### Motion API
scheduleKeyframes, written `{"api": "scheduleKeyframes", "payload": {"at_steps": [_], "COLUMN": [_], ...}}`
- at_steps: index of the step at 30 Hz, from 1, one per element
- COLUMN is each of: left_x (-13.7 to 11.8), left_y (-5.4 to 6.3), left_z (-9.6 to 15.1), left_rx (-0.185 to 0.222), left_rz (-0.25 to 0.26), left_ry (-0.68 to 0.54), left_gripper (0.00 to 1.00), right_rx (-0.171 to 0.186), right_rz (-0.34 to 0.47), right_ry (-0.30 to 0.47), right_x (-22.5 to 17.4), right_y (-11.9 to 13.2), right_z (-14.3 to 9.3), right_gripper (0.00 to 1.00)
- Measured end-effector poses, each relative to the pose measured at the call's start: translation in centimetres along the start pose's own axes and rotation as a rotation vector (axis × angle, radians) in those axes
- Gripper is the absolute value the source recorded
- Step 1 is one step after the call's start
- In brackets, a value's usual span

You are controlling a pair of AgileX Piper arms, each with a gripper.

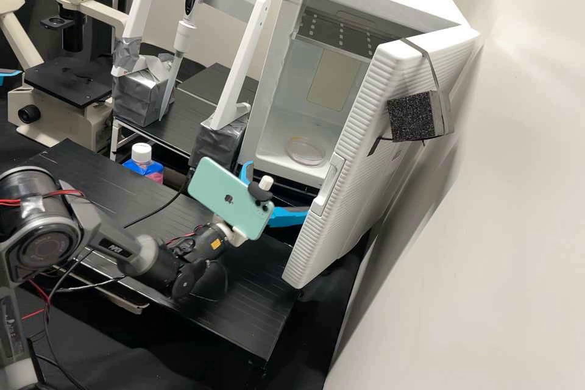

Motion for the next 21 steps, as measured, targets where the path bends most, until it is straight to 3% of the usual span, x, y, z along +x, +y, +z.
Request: {"api": "scheduleKeyframes", "payload": {"at_steps": [6,10,16,21], "left_x": [0.0,0.0,0.0,0.0], "left_y": [0.0,0.0,0.0,0.0], "left_z": [0.0,0.0,0.0,0.0], "left_rx": [0.000,0.000,0.000,0.000], "left_rz": [0.000,0.000,0.000,0.000], "left_ry": [0.000,0.000,0.000,0.000], "left_gripper": [1.00,1.00,1.00,1.00], "right_rx": [0.032,0.030,0.004,-0.059], "right_rz": [-0.023,-0.060,-0.104,-0.121], "right_ry": [0.035,0.041,0.017,-0.026], "right_x": [2.8,4.7,8.0,10.0], "right_y": [1.1,0.9,0.2,0.1], "right_z": [-0.8,-1.4,-1.7,-1.2], "right_gripper": [1.00,1.00,1.00,1.00]}}
